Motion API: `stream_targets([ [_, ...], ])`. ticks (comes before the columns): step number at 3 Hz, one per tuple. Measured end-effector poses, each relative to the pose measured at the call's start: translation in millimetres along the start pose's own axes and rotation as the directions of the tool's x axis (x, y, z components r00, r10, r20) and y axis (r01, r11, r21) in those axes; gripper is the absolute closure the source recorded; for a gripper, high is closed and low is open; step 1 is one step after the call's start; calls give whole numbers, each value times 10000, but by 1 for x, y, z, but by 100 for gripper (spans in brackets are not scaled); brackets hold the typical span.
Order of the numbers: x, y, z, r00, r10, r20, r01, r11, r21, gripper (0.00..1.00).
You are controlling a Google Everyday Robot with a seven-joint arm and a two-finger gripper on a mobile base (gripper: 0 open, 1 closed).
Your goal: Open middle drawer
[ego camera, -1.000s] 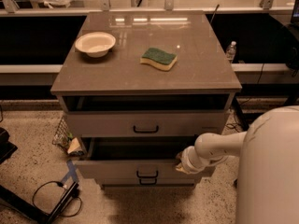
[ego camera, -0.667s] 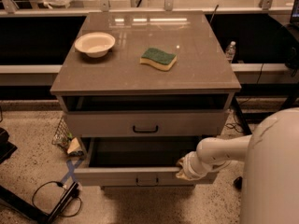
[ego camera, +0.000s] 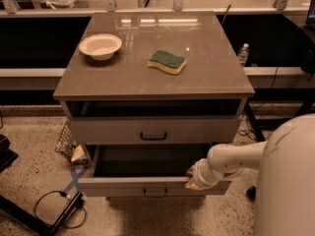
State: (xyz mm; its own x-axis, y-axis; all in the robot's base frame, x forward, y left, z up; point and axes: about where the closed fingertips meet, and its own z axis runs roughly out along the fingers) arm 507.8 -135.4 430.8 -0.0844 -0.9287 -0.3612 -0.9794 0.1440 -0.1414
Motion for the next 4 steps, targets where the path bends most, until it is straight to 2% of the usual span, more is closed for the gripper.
stream_targets([
  [1,0,1,1,10000,-9,3,9,10000,-30,51],
  [3,-1,2,2,10000,-15,6,15,10000,-54,5],
  [4,-1,3,3,10000,-18,8,18,10000,-70,0],
])
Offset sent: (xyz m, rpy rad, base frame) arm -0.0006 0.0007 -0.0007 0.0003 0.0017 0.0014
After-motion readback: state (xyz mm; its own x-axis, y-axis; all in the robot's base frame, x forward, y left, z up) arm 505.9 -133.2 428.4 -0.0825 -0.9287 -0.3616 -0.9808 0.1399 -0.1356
